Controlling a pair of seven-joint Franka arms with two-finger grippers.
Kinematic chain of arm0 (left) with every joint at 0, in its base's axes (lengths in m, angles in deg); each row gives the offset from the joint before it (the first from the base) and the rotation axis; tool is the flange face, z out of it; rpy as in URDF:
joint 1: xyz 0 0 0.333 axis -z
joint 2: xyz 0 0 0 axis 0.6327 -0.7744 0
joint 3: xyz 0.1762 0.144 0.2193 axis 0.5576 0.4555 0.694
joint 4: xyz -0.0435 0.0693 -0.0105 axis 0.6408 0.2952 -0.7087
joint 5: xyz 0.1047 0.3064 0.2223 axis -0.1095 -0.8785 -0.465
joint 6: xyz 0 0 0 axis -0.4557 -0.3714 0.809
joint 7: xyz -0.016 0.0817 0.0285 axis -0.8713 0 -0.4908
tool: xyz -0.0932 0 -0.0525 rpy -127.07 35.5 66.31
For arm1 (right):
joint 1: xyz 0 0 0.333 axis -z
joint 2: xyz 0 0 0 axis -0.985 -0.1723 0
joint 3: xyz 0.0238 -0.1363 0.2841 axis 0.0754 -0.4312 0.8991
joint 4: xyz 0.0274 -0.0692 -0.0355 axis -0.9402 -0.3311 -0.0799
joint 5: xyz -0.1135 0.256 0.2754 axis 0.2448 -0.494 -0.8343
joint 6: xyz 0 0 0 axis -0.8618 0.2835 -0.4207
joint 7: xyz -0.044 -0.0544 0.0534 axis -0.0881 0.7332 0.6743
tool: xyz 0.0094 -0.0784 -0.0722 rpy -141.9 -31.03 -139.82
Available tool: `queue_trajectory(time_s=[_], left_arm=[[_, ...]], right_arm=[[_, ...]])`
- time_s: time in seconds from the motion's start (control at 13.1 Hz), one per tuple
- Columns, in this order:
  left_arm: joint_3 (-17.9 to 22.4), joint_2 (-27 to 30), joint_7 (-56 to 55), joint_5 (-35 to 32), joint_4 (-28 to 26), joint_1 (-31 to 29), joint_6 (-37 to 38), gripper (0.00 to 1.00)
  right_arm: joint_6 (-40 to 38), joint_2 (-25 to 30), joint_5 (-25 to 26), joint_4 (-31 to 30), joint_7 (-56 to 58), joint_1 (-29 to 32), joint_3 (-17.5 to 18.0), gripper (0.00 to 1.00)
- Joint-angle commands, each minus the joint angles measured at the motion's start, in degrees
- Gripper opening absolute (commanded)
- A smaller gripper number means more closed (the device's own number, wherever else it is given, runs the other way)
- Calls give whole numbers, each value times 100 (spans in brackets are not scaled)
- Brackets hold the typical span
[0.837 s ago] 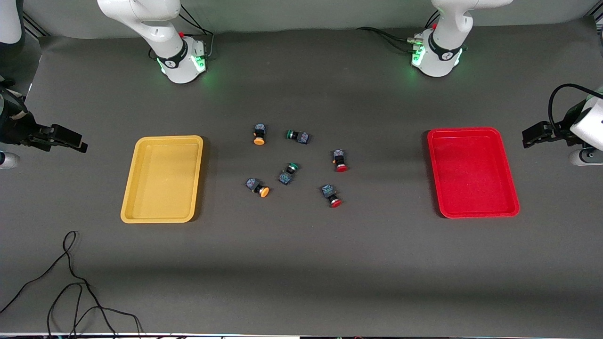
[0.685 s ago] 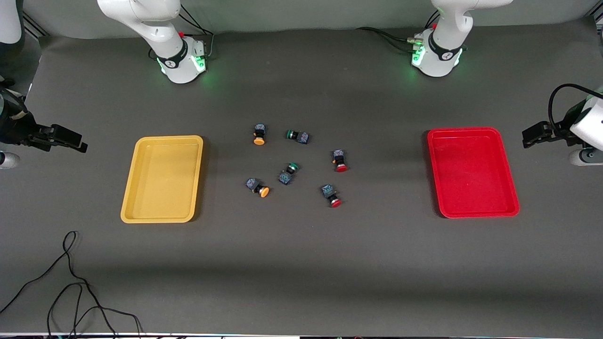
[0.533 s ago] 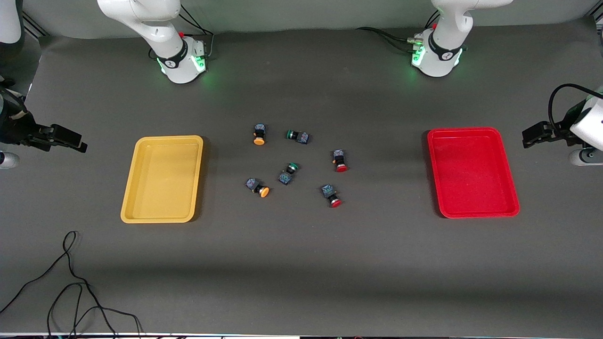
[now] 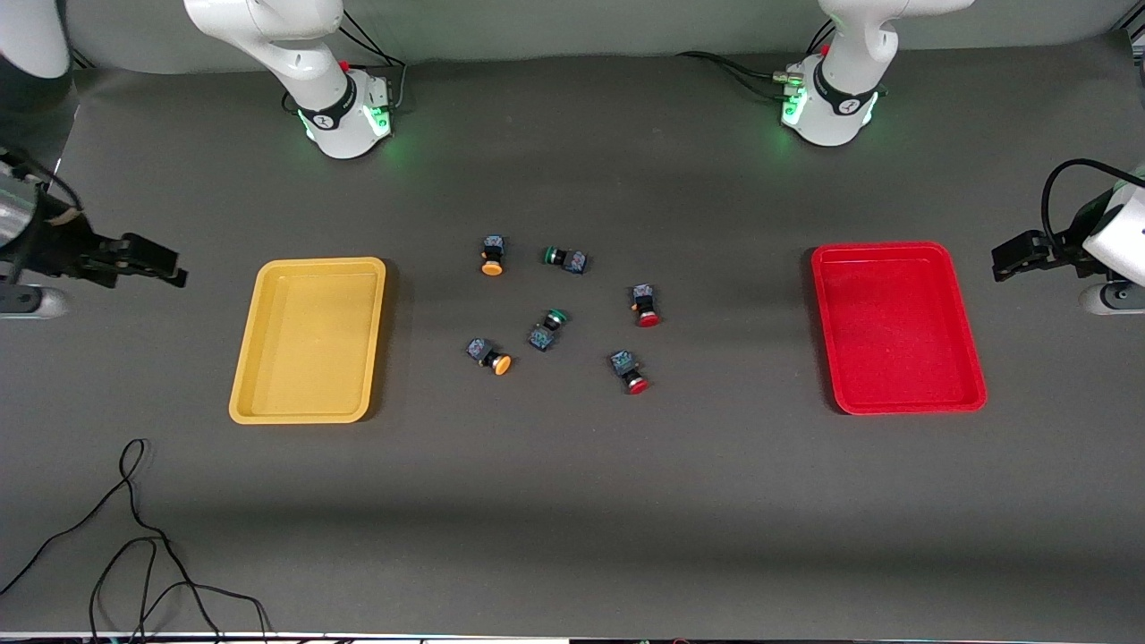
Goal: Place red and yellow buttons in trays
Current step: 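Move the left gripper and the right gripper toward the button cluster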
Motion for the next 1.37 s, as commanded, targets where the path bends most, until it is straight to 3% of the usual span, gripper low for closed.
queue_trajectory(time_s=[0.0,0.3,0.61,0.84,1.07,1.29], left_arm=[[33,24,88,-49,-16,19,59,100],[7,15,-9,-5,-191,80,24,100],[-64,-178,-631,161,-429,466,-99,100],[-64,-555,-1105,337,-482,957,-380,100],[-99,-951,-2298,399,-631,1599,-740,100],[-510,-1389,-3923,504,-1026,2091,-1556,100]], right_arm=[[143,433,-18,-674,-759,-498,10,100],[1503,1101,-98,-2308,-3050,-2104,1,100],[1989,1102,-80,-2785,-4532,-3486,1,100],[2234,1399,-80,-3337,-4499,-3899,19,100],[2603,1393,-72,-3700,-4498,-4235,-8,100],[3716,1243,-37,-4461,-4490,-4332,-8,100]])
